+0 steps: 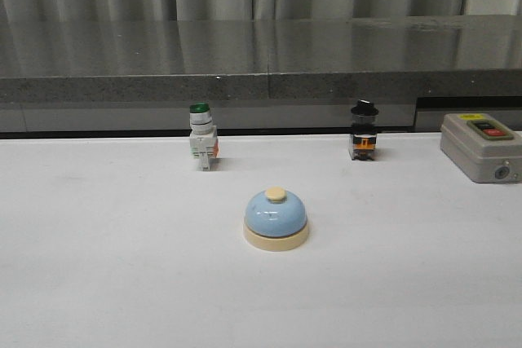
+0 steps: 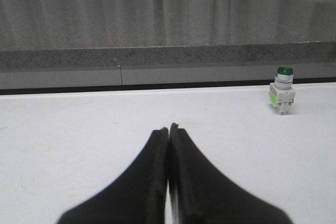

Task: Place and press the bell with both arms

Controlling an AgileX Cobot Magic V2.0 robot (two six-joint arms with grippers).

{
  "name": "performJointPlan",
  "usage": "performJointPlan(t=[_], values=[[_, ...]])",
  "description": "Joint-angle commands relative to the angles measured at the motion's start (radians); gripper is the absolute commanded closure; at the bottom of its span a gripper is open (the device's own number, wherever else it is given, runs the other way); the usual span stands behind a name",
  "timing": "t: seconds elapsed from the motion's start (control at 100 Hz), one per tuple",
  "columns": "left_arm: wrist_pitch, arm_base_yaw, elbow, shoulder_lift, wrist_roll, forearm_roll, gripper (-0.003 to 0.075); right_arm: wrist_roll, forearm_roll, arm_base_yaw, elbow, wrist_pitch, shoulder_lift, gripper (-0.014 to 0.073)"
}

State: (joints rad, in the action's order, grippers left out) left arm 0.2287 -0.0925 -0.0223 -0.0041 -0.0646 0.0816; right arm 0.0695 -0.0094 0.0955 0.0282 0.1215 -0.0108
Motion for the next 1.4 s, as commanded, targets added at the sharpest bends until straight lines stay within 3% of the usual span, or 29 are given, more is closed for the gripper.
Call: performJointPlan(t=[0.0, 0.27, 1.39], values=[[-0.095, 0.004, -0.005, -0.029, -0.009, 0.008, 0.0740, -0.007, -0.012, -0.007, -0.015, -0.088, -0.014, 0.0654], [-0.202, 0.004, 0.064, -0.029, -0.009, 0.008, 0.0740, -0.007, -0.012, -0.007, -0.015, -0.088, -0.014, 0.0654], [-0.195, 0.004, 0.064, -0.029, -0.009, 0.008, 0.0740, -0.007, -0.012, -0.007, -0.015, -0.088, -0.014, 0.0654]])
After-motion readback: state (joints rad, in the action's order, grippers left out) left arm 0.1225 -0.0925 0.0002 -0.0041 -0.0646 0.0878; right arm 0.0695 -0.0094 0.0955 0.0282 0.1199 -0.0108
